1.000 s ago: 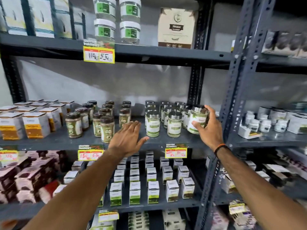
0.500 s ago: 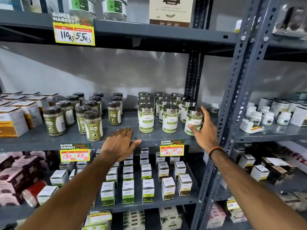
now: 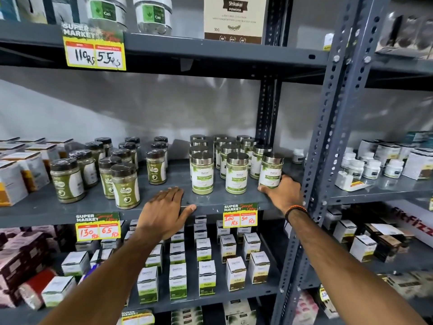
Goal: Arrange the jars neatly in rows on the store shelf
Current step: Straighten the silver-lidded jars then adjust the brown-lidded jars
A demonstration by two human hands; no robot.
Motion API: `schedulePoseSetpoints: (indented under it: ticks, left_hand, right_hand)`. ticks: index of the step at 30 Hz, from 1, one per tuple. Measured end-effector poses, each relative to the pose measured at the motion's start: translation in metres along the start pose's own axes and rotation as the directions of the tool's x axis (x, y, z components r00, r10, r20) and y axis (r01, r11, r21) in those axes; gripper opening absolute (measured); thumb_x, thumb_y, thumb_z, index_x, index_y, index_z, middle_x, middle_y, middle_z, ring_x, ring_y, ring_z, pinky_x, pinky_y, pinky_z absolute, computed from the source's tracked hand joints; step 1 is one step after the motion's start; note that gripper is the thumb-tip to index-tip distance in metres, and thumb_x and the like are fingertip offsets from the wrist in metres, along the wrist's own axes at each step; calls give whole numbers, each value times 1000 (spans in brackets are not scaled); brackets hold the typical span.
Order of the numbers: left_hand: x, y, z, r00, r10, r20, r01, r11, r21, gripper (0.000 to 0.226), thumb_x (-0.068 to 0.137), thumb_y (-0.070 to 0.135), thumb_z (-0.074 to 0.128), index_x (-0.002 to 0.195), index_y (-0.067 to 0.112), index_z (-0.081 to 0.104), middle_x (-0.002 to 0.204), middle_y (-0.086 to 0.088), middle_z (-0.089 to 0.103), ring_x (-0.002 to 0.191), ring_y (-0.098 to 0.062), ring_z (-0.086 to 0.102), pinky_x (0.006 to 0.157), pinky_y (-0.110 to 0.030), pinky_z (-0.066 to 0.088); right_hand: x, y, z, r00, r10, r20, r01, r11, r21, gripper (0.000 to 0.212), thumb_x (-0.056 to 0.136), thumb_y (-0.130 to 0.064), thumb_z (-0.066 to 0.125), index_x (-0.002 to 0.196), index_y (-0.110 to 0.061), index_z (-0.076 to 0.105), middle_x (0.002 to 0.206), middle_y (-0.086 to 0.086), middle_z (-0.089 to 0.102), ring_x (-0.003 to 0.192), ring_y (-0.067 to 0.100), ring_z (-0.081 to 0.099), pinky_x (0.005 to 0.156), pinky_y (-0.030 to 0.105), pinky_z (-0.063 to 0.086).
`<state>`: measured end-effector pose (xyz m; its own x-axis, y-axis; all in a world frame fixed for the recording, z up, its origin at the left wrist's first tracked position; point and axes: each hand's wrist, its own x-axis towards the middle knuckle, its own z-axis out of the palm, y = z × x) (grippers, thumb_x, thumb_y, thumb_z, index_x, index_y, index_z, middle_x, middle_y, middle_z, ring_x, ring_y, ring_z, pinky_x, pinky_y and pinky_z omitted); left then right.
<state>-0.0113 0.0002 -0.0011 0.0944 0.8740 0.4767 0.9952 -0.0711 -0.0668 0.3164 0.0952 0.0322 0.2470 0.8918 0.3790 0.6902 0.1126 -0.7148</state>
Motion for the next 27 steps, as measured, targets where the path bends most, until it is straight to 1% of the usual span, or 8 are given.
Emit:
schedulePoseSetpoints:
  ticks: [7,10,14,18,21,23,25,27]
  left_hand:
    - [0,0,1,1000,-2,-4,2,1000,5,76,99,70,22,139,11,52,143,-14,59,130,-31,57,107,-46,45]
    - [0,0,1,1000,-4,-5,5,1000,8,76,99,70,22,140,12,51,145,-14,58,131,-30,56,108,-46,45]
    - [0,0,1,1000,-1,-9,1,1000,-4,77,99,69,22,139,11,52,143,-15,59,131,-30,56,108,-46,44]
    - [-1,1,0,1000,-8,0,8,1000,-4,79,99,70,20,143,11,49,147,-14,55,135,-29,52,112,-44,40]
    - [-1,3,-4,999,-20,33,20,1000,-13,80,99,71,18,147,12,43,152,-14,50,139,-29,47,115,-44,36]
    - [-2,4,-8,998,-20,58,21,999,-33,82,98,71,18,149,11,38,154,-15,47,141,-29,44,117,-44,34]
    - [-4,5,-16,997,-17,70,22,997,-79,85,97,72,18,153,9,32,159,-16,40,144,-30,39,120,-44,29]
    - [-8,7,-26,998,-15,55,20,994,-109,88,97,73,19,156,9,27,162,-16,35,147,-30,34,121,-45,27]
  right_hand:
    - [0,2,4,1000,19,-4,-18,999,37,56,72,-39,91,118,-13,73,113,9,77,101,30,71,84,37,57]
    - [1,1,4,1000,24,6,-24,999,28,55,71,-40,91,117,-15,74,113,8,77,101,29,71,85,38,58]
    - [2,1,4,999,36,19,-37,998,53,54,73,-36,91,118,-12,74,115,9,76,103,29,71,87,38,57]
    - [1,1,6,999,45,16,-46,998,39,53,73,-39,90,117,-14,73,115,9,76,104,29,71,86,38,58]
    - [-7,2,5,1000,5,-25,-4,998,70,51,78,-32,88,120,-9,71,115,10,76,103,29,71,86,34,55]
    - [-19,2,3,996,-44,-78,50,996,80,51,81,-31,86,122,-8,67,113,11,76,99,29,72,83,31,54]
    - [-31,0,-1,987,-93,-130,103,992,74,54,83,-32,83,128,-9,63,113,10,76,94,28,72,80,31,54]
    - [-44,-6,-5,976,-144,-161,156,986,63,55,87,-33,79,133,-11,60,116,10,75,98,29,72,83,33,55]
